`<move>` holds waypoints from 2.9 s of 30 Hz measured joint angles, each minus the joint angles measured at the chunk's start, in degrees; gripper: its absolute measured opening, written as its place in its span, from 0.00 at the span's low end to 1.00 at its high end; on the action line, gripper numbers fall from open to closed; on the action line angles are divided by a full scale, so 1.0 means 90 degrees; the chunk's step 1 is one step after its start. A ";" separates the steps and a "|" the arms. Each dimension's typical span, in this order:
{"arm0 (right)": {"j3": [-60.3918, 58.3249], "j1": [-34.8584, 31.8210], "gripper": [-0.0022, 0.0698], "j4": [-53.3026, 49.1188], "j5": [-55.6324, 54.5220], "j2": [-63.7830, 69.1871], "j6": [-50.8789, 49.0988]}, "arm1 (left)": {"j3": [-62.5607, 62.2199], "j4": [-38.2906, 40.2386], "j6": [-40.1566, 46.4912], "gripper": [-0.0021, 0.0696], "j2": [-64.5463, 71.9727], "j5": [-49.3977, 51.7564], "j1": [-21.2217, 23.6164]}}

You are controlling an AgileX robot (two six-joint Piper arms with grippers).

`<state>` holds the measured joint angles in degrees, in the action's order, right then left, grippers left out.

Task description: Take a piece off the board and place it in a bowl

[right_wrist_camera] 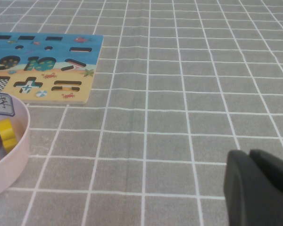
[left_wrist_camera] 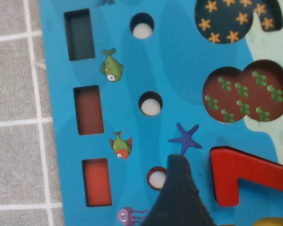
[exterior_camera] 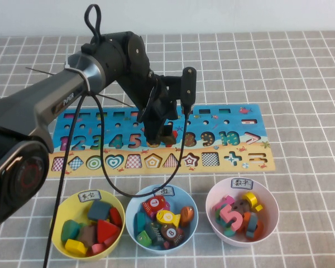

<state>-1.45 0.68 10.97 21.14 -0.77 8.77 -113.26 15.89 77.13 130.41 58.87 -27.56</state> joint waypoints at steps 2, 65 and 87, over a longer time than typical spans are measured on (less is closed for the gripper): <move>0.0000 0.0000 0.01 0.0000 0.0000 0.0000 0.0000 | -0.0011 0.0000 0.0003 0.67 0.0000 -0.0028 0.0000; 0.0000 0.0000 0.01 0.0000 0.0000 0.0000 0.0000 | -0.0082 0.0023 -0.0098 0.56 0.0230 0.0318 0.0000; 0.0000 0.0000 0.01 -0.0040 0.0000 0.0000 0.0000 | -0.0082 -0.0027 -0.0124 0.46 0.0217 0.0347 0.0000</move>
<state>-1.45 0.68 10.61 21.14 -0.77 8.77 -114.00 15.65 76.02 132.36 61.99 -27.56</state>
